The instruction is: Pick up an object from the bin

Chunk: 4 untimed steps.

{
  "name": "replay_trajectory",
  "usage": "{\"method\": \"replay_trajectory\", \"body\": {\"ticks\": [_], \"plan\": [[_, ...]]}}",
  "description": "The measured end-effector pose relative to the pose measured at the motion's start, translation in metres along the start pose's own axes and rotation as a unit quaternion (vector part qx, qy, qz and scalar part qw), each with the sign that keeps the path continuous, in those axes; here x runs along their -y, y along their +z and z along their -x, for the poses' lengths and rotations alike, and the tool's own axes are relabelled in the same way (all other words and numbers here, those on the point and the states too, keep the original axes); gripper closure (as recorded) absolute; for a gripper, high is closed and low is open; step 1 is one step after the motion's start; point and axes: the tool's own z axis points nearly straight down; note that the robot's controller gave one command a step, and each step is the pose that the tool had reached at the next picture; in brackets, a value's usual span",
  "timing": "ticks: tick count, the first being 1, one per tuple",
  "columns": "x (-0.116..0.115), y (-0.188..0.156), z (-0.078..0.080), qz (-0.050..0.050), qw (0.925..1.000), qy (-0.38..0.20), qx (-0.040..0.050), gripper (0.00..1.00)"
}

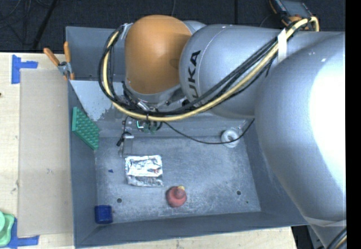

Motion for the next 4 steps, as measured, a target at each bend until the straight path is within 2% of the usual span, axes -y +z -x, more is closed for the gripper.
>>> {"method": "replay_trajectory", "body": {"ticks": [1,2,3,4], "plan": [[0.074,0.073,-0.061,-0.001,0.9919,-0.127,0.0006,0.0],[0.072,0.071,-0.059,0.0,0.9919,-0.127,0.003,1.0],[0.016,-0.019,-0.057,0.002,0.9905,-0.137,0.0088,1.0],[-0.008,0.085,-0.065,-0.001,0.9595,-0.282,0.0013,1.0]]}}
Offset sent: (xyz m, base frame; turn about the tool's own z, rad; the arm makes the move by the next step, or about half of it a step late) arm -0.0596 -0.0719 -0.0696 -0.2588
